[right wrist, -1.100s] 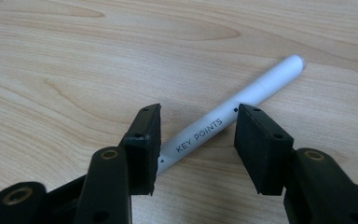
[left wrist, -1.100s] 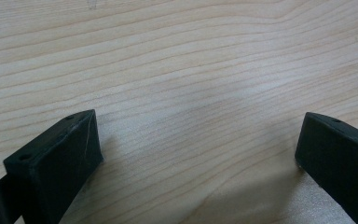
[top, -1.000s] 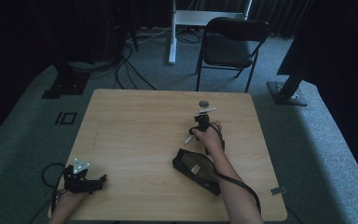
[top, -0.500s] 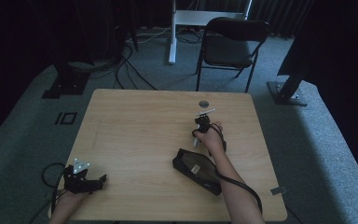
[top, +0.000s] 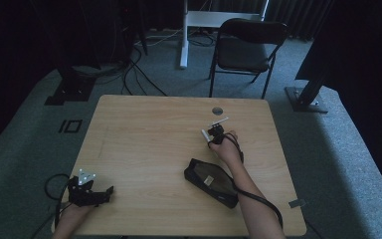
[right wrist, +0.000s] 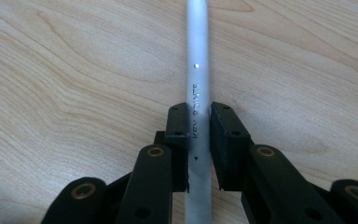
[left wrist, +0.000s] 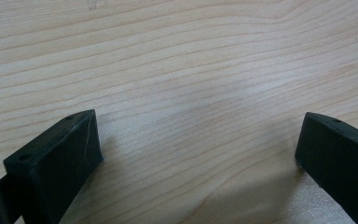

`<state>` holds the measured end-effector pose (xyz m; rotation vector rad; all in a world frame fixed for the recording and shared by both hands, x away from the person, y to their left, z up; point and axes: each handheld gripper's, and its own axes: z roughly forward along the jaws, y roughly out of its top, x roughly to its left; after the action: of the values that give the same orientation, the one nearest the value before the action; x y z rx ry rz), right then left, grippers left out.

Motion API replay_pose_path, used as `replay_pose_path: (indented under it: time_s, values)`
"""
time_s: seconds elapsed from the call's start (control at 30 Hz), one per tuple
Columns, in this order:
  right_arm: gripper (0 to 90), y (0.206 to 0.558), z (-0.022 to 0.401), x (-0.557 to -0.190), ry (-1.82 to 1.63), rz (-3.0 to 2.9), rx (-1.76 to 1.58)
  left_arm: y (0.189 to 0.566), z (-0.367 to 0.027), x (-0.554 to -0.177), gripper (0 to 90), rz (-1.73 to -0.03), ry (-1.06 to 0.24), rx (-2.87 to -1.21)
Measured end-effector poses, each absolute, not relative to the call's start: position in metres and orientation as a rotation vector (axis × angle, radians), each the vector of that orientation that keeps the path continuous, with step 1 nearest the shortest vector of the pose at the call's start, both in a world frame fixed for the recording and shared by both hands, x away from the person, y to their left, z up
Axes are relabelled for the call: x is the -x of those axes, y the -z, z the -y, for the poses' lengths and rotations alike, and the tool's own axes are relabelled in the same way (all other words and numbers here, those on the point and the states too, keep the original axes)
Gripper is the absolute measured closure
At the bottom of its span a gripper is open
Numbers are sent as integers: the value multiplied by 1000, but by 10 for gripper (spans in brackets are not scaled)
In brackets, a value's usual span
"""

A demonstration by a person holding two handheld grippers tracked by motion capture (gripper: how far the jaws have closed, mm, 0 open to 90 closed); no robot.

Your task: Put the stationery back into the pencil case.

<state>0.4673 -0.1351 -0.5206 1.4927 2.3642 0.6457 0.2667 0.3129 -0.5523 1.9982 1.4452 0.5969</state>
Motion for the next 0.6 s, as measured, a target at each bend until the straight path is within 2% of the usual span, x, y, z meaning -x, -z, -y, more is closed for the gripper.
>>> replay_pose_path:
  time_s: [0.33,0.6]
  values:
    - [785,519,137,-467,-667,-2368,-1504,552,-313,-267,2,-1445,-597,-1998]
    - [785,504,143,-464,-698,-2357,-1474,552,-313,-267,2,-1445,-597,-1998]
